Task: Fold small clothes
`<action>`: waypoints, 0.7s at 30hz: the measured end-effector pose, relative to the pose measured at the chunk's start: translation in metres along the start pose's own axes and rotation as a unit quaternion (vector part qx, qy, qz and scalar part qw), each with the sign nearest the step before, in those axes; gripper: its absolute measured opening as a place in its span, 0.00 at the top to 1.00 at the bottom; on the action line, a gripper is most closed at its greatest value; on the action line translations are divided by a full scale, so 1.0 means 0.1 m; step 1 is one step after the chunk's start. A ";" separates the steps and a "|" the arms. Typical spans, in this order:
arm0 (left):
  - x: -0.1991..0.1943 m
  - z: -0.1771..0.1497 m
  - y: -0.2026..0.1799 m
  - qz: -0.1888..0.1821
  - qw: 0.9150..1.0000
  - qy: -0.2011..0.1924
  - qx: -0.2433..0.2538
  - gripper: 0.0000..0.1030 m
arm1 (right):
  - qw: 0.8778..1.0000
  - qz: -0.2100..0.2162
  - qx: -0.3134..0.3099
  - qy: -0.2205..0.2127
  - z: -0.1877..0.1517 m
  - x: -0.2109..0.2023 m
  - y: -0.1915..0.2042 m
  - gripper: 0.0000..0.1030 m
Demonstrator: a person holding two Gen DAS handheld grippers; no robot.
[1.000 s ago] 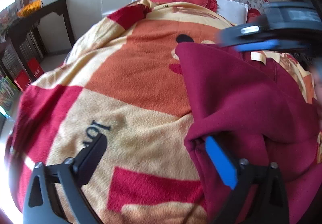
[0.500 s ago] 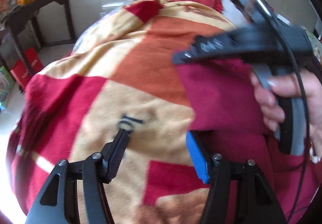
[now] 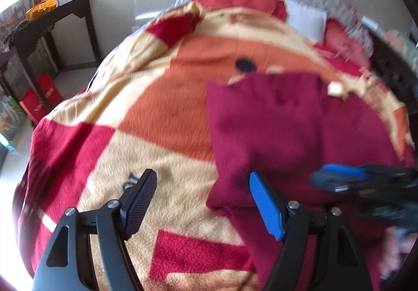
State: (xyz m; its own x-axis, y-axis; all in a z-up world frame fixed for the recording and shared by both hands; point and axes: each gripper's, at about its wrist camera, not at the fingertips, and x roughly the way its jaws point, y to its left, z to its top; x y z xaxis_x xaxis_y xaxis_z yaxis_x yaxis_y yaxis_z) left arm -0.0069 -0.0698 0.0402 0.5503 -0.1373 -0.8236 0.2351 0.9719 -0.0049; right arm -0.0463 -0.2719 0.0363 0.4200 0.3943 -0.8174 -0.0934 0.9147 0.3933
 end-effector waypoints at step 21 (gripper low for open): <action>-0.15 -0.08 0.03 0.010 1.000 0.003 -0.017 0.17 | 0.961 -0.197 0.143 -0.129 -0.26 -1.21 -1.58 1.00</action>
State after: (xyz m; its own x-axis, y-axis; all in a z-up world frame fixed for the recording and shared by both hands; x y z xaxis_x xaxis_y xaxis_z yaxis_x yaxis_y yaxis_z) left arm -0.0206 -0.0633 0.0477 0.5495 -0.1157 -0.8274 0.1956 0.9807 -0.0073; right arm -0.1058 -0.4620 0.0615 0.5857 -0.0471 -0.8092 0.3558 0.9120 0.2043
